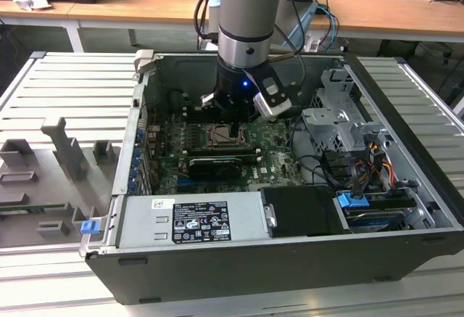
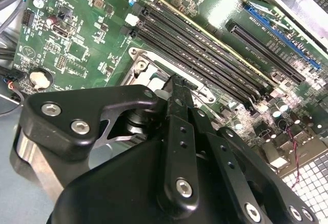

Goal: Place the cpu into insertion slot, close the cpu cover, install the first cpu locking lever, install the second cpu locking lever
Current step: 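Install the second cpu locking lever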

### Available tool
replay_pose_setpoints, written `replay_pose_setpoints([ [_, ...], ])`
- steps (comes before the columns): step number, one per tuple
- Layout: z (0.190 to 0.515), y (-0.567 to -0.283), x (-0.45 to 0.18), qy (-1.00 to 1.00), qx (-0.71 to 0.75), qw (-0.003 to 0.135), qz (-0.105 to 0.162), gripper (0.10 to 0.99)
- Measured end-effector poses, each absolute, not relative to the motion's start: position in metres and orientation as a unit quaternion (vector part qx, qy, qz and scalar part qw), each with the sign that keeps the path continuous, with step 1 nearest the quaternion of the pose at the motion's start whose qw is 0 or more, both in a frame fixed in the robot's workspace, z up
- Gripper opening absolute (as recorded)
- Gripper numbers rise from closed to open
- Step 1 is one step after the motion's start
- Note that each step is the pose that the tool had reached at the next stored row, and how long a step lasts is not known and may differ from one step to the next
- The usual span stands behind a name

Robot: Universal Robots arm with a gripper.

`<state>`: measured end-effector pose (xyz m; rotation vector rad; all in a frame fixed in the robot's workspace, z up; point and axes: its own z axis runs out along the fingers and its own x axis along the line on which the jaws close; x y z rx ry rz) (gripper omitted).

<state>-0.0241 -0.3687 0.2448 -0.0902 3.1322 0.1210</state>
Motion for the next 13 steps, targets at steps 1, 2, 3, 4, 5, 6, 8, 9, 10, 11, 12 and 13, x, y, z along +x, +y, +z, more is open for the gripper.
replay_pose_setpoints([
  [1, 0.245, -0.369, -0.024, 0.999, -0.029, 0.003, 0.039, 0.106],
  [2, 0.245, -0.369, -0.024, 0.999, -0.029, 0.003, 0.039, 0.106],
  [3, 0.245, -0.37, -0.025, 0.999, -0.029, 0.003, 0.039, 0.106],
  [4, 0.245, -0.37, -0.025, 0.999, -0.029, 0.003, 0.039, 0.106],
  [5, 0.245, -0.37, -0.025, 0.999, -0.029, 0.003, 0.039, 0.106],
  [6, 0.244, -0.371, -0.025, 0.999, -0.03, 0.003, 0.039, 0.106],
  [8, 0.244, -0.373, -0.025, 0.999, -0.03, 0.003, 0.041, 0.106],
  [9, 0.243, -0.375, -0.026, 0.999, -0.03, 0.003, 0.043, 0.106],
  [10, 0.242, -0.376, -0.028, 0.999, -0.031, 0.003, 0.045, 0.106],
  [11, 0.241, -0.377, -0.029, 0.998, -0.032, 0.003, 0.045, 0.106],
  [12, 0.241, -0.377, -0.032, 0.998, -0.033, 0.003, 0.047, 0.106],
  [13, 0.24, -0.378, -0.034, 0.998, -0.034, 0.003, 0.048, 0.106],
])
